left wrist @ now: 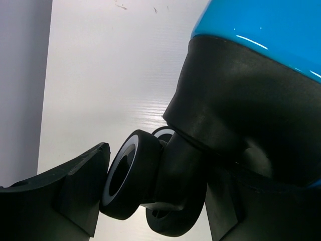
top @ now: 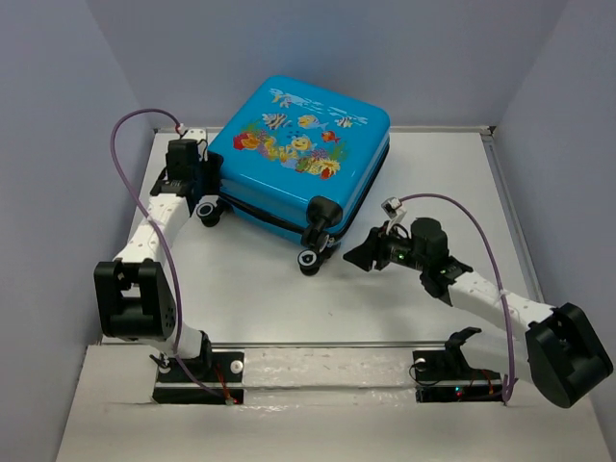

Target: Pack the luggage

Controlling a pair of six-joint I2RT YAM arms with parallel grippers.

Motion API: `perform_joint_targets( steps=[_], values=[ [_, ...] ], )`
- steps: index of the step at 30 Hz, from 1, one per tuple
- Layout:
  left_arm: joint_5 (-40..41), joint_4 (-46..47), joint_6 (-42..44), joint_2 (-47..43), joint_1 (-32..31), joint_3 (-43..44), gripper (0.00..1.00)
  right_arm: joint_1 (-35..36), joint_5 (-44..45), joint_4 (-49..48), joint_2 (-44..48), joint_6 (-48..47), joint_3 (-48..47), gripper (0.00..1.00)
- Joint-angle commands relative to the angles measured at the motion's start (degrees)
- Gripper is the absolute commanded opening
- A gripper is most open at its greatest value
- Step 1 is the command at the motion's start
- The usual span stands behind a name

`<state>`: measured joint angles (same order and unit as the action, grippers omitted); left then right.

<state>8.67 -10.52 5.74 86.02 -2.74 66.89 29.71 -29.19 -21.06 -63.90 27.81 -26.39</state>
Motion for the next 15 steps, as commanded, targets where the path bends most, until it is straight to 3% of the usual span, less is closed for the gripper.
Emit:
perform_joint_targets(
  steps=[1,8,13,15],
  values=[
    [-12.7,2.0,-3.0,-2.0,-1.7,-0.4,0.06,0.3,-0.3,-1.5,-2.8,-5.0,-2.0,0.56],
    [-17.5,7.4,-9.3,-11.0,-6.9,-9.8,0.06,0.3,5.0,-4.1,-7.1,-12.3,-3.4,0.57],
    [-16.7,4.2,-10.9,-15.0,-12.4,-10.8,0.06,0.3,9.1,-5.5,-6.3,-11.5,-2.5,0.58],
    [-19.0,4.4,-12.2,-18.2,-12.7,-12.1,0.06,0.3,10.9,-6.3,-4.5,-10.7,-0.7,0.69]
  ],
)
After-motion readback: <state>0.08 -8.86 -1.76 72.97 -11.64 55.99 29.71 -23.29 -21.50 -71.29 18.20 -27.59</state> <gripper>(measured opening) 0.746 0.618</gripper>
